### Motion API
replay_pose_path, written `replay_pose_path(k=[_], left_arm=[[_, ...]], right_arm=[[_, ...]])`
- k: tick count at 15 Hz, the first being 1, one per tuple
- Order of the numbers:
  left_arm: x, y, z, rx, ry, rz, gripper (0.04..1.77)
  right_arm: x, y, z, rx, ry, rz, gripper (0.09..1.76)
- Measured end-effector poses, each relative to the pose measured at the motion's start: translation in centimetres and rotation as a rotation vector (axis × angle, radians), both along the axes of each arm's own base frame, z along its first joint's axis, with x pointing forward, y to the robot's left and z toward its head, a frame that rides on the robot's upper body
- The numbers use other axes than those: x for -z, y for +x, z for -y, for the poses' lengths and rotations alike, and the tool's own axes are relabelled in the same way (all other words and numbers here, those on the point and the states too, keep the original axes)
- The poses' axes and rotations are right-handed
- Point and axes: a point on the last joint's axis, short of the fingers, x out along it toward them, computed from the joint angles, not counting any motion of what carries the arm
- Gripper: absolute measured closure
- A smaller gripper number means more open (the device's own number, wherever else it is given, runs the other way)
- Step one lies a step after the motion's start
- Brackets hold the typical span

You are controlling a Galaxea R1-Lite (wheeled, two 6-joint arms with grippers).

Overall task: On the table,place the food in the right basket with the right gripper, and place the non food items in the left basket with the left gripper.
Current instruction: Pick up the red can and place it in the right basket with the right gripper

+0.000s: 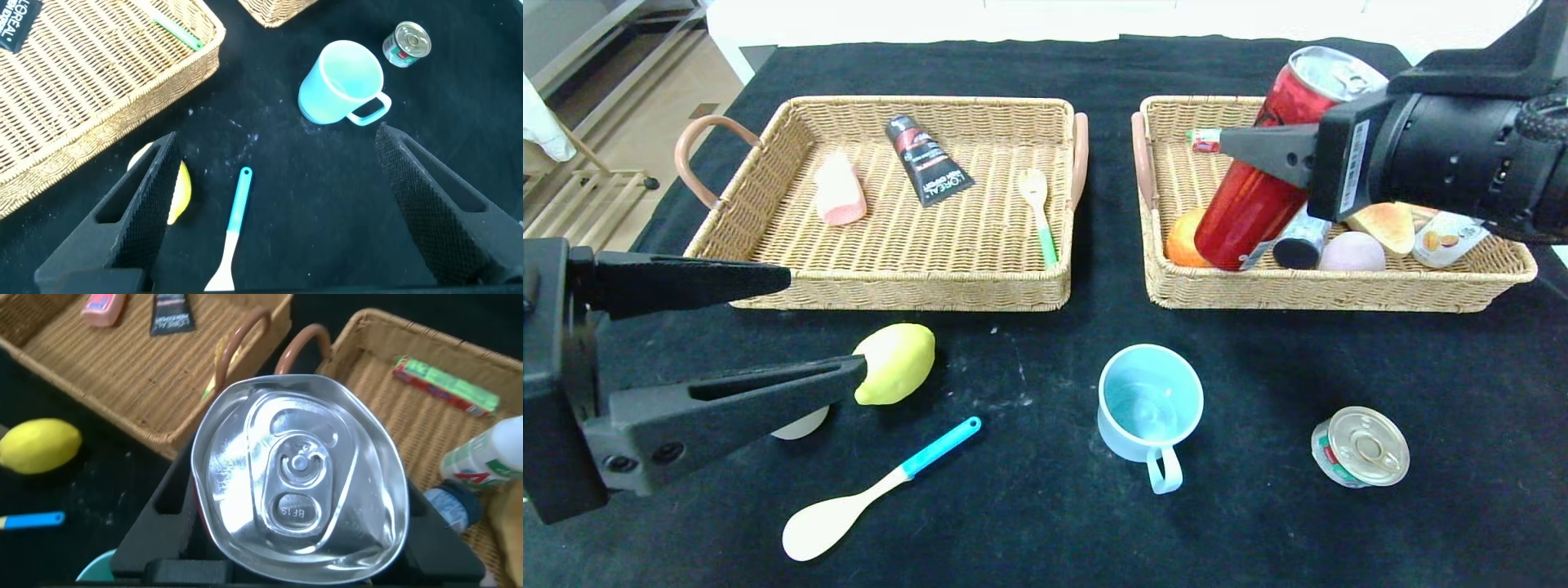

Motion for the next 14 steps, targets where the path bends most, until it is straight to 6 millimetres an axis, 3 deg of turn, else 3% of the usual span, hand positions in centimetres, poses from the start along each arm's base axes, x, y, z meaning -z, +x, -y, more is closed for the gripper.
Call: replay_pose_path(k=[9, 14], left_arm=[[0.1, 0.1, 0.1, 0.003, 0.004, -0.007, 0.09], [0.2, 0.1, 0.3, 0.013, 0.005, -0.01, 0.09]], right_arm=[[-3.8, 4.4, 0.5, 0.1, 0.07, 0.117, 0.79], [-3.9, 8.7, 0.2, 0.156, 0.083, 0.143, 0.79]])
